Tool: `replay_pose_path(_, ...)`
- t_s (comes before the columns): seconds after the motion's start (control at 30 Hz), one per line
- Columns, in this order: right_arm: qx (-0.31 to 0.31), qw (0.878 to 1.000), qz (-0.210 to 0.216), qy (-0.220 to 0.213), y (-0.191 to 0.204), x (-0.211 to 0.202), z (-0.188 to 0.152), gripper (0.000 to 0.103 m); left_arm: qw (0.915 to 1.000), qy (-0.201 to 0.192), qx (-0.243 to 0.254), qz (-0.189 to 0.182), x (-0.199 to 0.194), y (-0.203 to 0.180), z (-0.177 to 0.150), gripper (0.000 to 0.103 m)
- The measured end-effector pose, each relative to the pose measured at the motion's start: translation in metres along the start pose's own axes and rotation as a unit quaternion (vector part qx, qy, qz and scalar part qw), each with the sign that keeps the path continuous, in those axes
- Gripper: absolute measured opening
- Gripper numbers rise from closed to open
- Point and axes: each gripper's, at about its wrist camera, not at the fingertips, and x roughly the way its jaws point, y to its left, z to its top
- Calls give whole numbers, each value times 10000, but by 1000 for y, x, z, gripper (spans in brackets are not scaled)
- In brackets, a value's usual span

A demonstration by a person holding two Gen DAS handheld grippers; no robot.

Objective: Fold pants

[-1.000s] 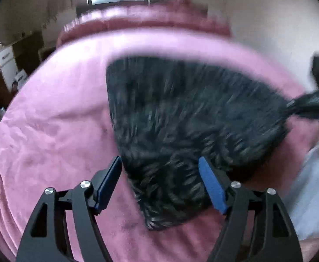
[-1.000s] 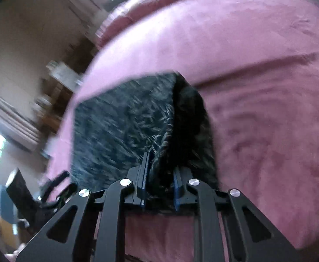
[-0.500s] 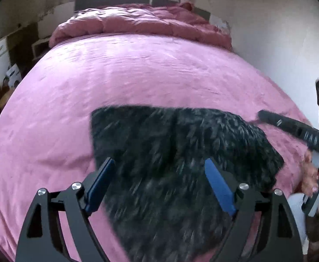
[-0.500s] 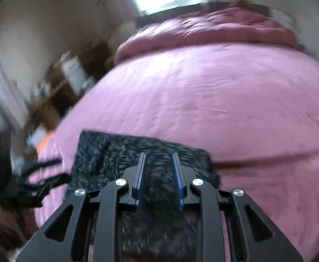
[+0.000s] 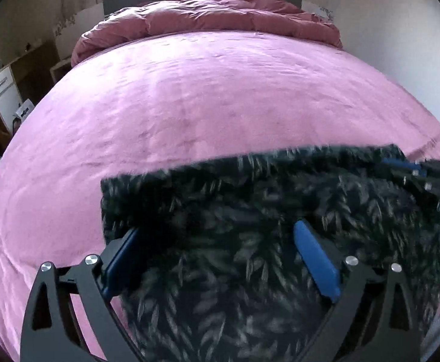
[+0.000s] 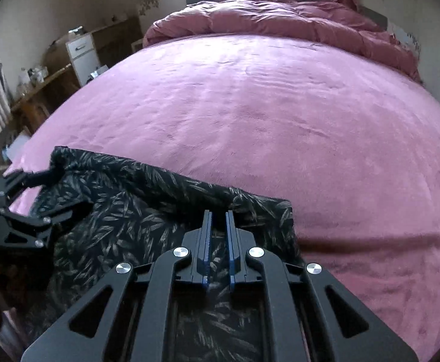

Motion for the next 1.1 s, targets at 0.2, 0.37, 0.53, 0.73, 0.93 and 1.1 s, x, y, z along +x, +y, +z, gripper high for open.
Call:
replay_pose_path(0.2,860,9956,296,-203,-20,-34,-23,12,9997,-223,-26,-129,-29,2,-33,97)
replay_pose_path(0.37,1494,9880,271,-288,-34,-58,-56,31,9969,-205,-589,-483,-42,17,-68,97)
replay_pose_path(0.53,2000,9792,266,-234,-46,-60,-73,53,9909,-155,-1009,-873,-49,29,-93,97)
replay_pose_path(0.73,2659,9573,1085,325,-60,-40,-80,70,9802,-40,-1233,-1547,-55,43,-109,98)
replay_pose_path(0.93,3272,9270,1750,541,-78,-21,-85,70,9674,212,-1461,-2059,-44,54,-102,101)
replay_pose_path(1.1,3179,9308,1720,537,-69,-20,-85,70,9643,272,-1582,-2104,-38,52,-96,101)
